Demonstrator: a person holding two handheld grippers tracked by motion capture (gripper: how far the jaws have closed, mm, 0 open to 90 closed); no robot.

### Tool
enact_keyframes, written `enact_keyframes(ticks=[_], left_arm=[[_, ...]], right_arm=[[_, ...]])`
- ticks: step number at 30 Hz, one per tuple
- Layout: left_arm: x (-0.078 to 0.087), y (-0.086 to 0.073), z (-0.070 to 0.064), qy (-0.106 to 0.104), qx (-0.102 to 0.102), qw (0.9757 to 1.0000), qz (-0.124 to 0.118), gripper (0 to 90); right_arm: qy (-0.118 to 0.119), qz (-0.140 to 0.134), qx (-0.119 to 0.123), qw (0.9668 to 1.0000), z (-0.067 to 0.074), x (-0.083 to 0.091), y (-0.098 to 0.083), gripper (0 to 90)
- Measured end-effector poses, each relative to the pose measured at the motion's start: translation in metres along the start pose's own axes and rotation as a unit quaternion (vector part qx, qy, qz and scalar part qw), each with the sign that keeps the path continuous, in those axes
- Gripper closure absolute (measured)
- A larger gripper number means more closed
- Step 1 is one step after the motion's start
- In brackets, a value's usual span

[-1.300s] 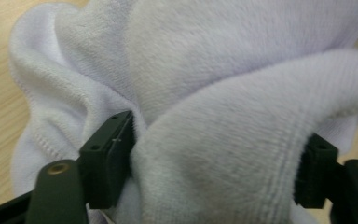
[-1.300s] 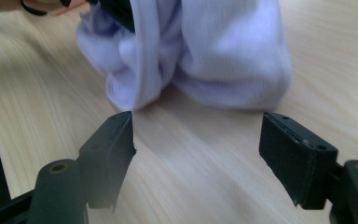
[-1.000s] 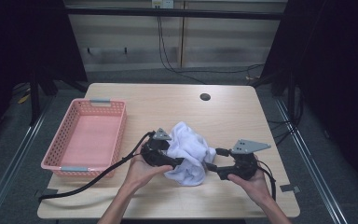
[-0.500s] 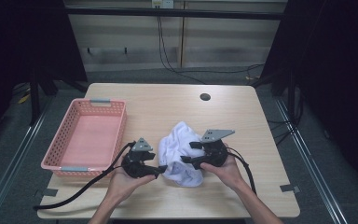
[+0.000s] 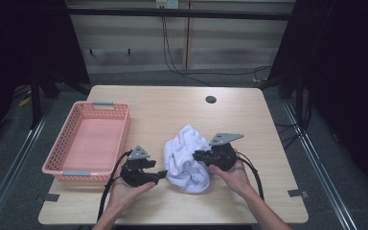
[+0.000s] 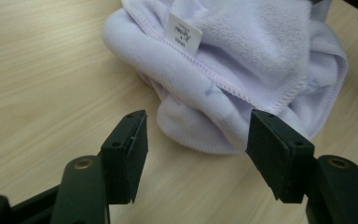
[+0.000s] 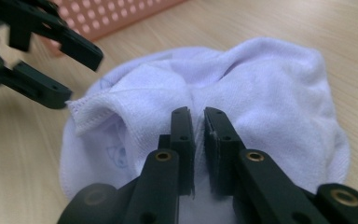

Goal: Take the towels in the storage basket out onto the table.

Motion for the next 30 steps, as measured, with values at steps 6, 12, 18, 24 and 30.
enact_keyframes(ticks=[6, 12, 18, 24, 30], left_arm=[[-0.02, 0.003, -0.003, -0.034, 0.007, 0.9994, -0.001, 40.9], [-0.032, 0.011, -0.011, -0.02, -0.03, 0.9993, -0.005, 81.4], [-0.013, 0.024, -0.011, -0.013, -0.031, 0.9988, -0.037, 83.5], [0.017, 0.026, -0.004, 0.0, -0.035, 0.998, -0.053, 83.5], [0.038, 0.014, -0.015, -0.008, -0.029, 0.9979, -0.057, 83.4]], right_arm=[[-0.004, -0.013, -0.004, 0.9999, -0.006, 0.011, 0.004, 85.2], [-0.008, -0.016, 0.005, 0.9998, -0.006, 0.019, 0.006, 85.3], [-0.027, -0.047, -0.017, 0.9984, -0.021, 0.041, 0.01, 87.3], [-0.079, -0.066, -0.038, 0.9939, -0.046, 0.077, 0.005, 88.0], [-0.161, -0.068, -0.049, 0.9835, -0.072, 0.108, -0.015, 88.3]])
Point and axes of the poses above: each handheld gripper's, and its own axes: x roughly backward along the jaws, y roughly out of its top, z roughly to its left, the point moved 4 cm from there along -x, roughly forward along the jaws, and after that the axes turned 4 degrees about -z, right-handed, at the moved point
